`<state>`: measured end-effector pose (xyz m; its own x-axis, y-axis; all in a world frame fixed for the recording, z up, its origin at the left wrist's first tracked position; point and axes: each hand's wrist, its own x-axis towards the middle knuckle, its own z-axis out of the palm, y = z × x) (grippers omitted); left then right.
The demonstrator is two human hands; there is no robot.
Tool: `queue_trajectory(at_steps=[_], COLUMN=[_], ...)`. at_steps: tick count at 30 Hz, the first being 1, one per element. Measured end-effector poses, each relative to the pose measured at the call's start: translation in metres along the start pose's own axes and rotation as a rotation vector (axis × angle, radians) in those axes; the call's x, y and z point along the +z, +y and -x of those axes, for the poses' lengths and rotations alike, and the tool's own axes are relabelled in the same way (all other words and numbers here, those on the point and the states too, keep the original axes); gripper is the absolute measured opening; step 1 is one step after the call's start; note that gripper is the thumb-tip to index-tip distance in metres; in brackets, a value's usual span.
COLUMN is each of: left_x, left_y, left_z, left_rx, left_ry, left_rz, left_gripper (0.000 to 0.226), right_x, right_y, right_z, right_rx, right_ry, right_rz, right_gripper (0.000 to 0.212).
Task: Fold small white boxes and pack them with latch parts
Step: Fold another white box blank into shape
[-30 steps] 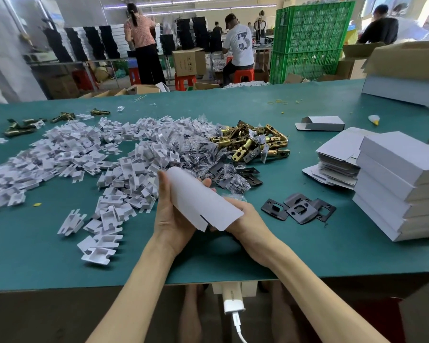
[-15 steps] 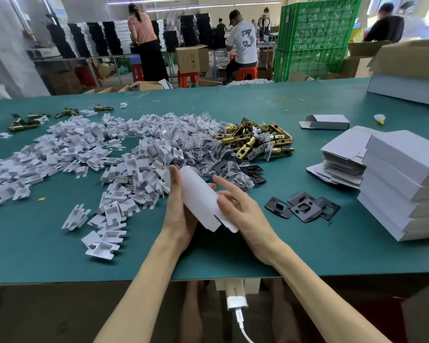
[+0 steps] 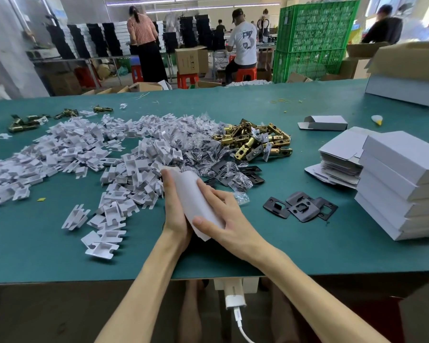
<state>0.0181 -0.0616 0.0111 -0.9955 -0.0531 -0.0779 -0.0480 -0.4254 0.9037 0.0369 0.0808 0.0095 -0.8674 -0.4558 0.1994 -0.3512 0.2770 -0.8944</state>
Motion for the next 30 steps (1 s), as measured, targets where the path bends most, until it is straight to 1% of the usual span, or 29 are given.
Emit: queue_trajectory(at_steps=[2,4,6,8,10,12,15,17,19,20,22,23,25,26,27,28,30], left_x=[0.001,0.002,0.003,0.005,0.005,0.004,0.006,0.008,0.011,0.011,0.010,0.009,0.009,0.009,0.009,0.008,0.007], left_y=[0.002,0.005,0.007,0.008,0.010,0.011,0.011,0.012,0.013,0.013,0.012,0.012,0.012,0.012,0.011,0.009,0.007], left_z=[0.001,0.002,0.001,0.002,0.001,0.002,0.003,0.004,0.005,0.005,0.003,0.004,0.003,0.002,0.001,0.000,-0.002], left_rx=[-0.009,0.008,0.032,0.022,-0.018,-0.073,-0.062,-0.003,0.027,0.034,0.058,0.065,0.061,0.059,0.058,0.059,0.071], left_ry=[0.002,-0.008,-0.043,-0.088,-0.136,-0.207,-0.265,-0.251,-0.224,-0.196,-0.145,-0.130,-0.115,-0.102,-0.080,-0.057,-0.019], left_rz=[0.009,0.030,0.052,0.083,0.114,0.115,-0.033,-0.103,-0.103,-0.103,-0.113,-0.120,-0.129,-0.133,-0.134,-0.131,-0.159], left_gripper=[0.105,0.101,0.096,0.099,0.102,0.093,0.074,0.072,0.083,0.085,0.078,0.079,0.095,0.099,0.097,0.091,0.072], right_x=[-0.001,-0.002,-0.004,-0.006,-0.010,-0.013,-0.014,-0.013,-0.013,-0.013,-0.013,-0.013,-0.013,-0.012,-0.012,-0.011,-0.009], right_y=[-0.001,-0.001,-0.001,0.002,0.005,0.006,0.006,0.007,0.005,0.003,0.000,-0.002,-0.005,-0.006,-0.007,-0.007,-0.006], right_z=[-0.001,-0.002,-0.002,0.000,0.001,0.001,0.000,-0.001,-0.001,-0.001,0.000,0.001,0.003,0.004,0.004,0.005,0.005], right_rx=[0.009,0.006,0.009,0.042,0.108,0.146,0.158,0.146,0.137,0.133,0.109,0.092,0.072,0.074,0.082,0.091,0.101], right_ry=[-0.001,0.015,0.083,0.151,0.215,0.260,0.295,0.315,0.321,0.312,0.259,0.229,0.179,0.161,0.147,0.136,0.110], right_rz=[0.013,-0.009,-0.067,-0.184,-0.370,-0.501,-0.587,-0.595,-0.599,-0.623,-0.670,-0.684,-0.698,-0.690,-0.664,-0.612,-0.468], right_gripper=[0.067,0.064,0.061,0.056,0.048,0.041,0.034,0.032,0.031,0.030,0.031,0.034,0.042,0.045,0.048,0.049,0.044])
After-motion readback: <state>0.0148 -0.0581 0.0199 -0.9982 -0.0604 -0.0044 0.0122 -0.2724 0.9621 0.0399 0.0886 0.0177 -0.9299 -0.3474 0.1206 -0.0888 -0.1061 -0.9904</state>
